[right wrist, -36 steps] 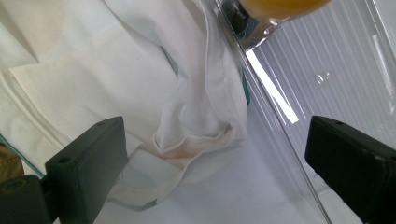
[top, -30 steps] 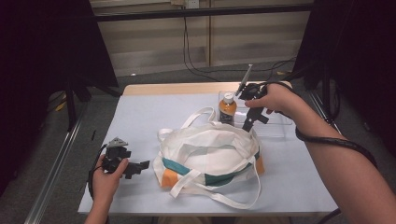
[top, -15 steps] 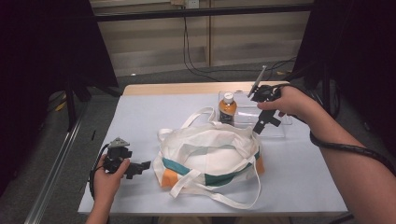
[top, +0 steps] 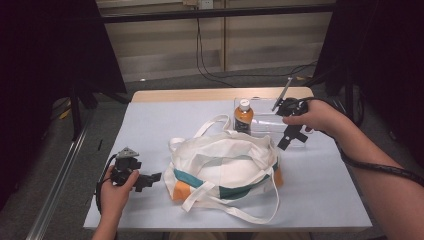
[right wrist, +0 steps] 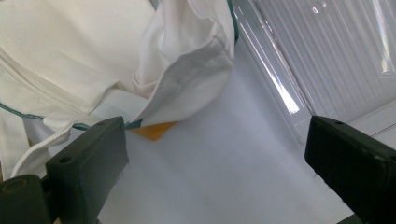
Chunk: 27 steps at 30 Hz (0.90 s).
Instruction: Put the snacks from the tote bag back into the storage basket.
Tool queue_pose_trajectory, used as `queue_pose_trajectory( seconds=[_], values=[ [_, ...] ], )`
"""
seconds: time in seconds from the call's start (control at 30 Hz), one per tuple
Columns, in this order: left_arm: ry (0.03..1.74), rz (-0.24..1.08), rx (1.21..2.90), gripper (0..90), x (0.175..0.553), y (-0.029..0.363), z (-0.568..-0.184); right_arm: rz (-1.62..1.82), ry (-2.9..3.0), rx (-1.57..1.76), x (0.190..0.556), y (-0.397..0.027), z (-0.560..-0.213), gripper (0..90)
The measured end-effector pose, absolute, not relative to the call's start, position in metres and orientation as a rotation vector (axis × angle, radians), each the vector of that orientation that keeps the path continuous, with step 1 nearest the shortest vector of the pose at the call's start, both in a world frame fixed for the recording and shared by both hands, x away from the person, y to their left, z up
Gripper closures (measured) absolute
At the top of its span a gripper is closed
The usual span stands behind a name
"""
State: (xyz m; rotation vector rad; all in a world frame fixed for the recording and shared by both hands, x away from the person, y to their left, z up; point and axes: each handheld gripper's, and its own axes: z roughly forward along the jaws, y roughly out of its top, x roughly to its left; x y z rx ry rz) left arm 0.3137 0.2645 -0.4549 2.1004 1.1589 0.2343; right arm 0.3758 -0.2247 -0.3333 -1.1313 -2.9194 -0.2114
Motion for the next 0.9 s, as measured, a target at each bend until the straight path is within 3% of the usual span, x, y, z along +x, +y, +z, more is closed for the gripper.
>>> queue_pose_trajectory(
  seconds=[0.9],
  values=[
    [1.151, 0.237, 2.123, 4.9, 0.313, 0.261, -0.455, -0.256, -2.969, -1.123, 0.337, -0.24, -0.371, 5.1]
  ],
)
